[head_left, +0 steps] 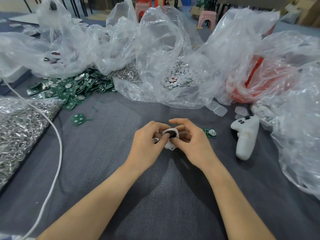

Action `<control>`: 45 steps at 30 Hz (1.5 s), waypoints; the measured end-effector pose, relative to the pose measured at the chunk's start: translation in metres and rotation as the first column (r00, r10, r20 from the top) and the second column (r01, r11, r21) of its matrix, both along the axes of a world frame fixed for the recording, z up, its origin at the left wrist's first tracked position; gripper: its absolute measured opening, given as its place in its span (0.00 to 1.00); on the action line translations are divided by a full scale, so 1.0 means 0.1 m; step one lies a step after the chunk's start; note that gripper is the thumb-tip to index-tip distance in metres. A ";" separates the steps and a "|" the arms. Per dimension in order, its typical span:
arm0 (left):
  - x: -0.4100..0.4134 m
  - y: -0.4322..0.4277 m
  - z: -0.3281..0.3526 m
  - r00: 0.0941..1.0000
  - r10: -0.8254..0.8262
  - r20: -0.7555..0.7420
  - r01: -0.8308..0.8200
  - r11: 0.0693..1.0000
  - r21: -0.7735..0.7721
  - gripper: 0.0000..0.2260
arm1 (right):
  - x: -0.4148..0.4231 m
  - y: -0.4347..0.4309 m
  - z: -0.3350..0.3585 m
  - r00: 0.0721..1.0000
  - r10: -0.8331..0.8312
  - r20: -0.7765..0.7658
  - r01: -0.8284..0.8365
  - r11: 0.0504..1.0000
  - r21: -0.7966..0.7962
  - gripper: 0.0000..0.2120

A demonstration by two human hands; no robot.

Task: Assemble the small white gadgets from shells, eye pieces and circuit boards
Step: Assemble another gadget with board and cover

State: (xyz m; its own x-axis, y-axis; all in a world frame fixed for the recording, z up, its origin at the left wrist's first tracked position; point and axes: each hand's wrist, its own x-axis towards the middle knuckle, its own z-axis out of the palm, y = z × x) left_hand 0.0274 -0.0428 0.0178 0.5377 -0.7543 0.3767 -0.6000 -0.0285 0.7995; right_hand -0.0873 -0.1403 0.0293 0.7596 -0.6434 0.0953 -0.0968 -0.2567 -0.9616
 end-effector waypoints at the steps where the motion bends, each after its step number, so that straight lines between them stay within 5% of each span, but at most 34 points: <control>1: 0.00 0.00 0.00 0.997 0.017 -0.071 -0.018 1.000 -0.009 0.06 | 0.00 0.00 -0.01 1.000 -0.007 -0.011 0.007 1.000 -0.002 0.21; 4: 0.00 0.00 -0.02 0.974 0.048 -0.219 -0.053 0.998 -0.018 0.07 | 0.00 -0.01 -0.02 0.999 -0.024 -0.027 0.024 1.000 0.002 0.20; 12: 0.02 0.01 0.01 0.989 0.020 -0.146 -0.021 1.000 -0.001 0.12 | 0.00 0.03 -0.03 1.000 0.000 -0.026 -0.001 0.999 -0.038 0.18; 19: 0.05 0.02 0.00 0.948 0.015 -0.318 -0.024 0.999 -0.023 0.08 | 0.01 0.04 -0.02 0.999 -0.002 0.043 -0.001 0.998 0.063 0.20; 33: 0.07 0.04 0.01 0.946 0.010 -0.325 -0.020 0.999 -0.027 0.08 | 0.00 0.04 0.02 0.997 0.014 0.072 -0.025 0.987 0.157 0.20; 45: 0.04 0.03 -0.03 0.950 -0.015 -0.312 0.005 0.999 -0.033 0.07 | 0.01 0.08 0.02 0.998 -0.058 -0.039 0.059 0.997 0.045 0.15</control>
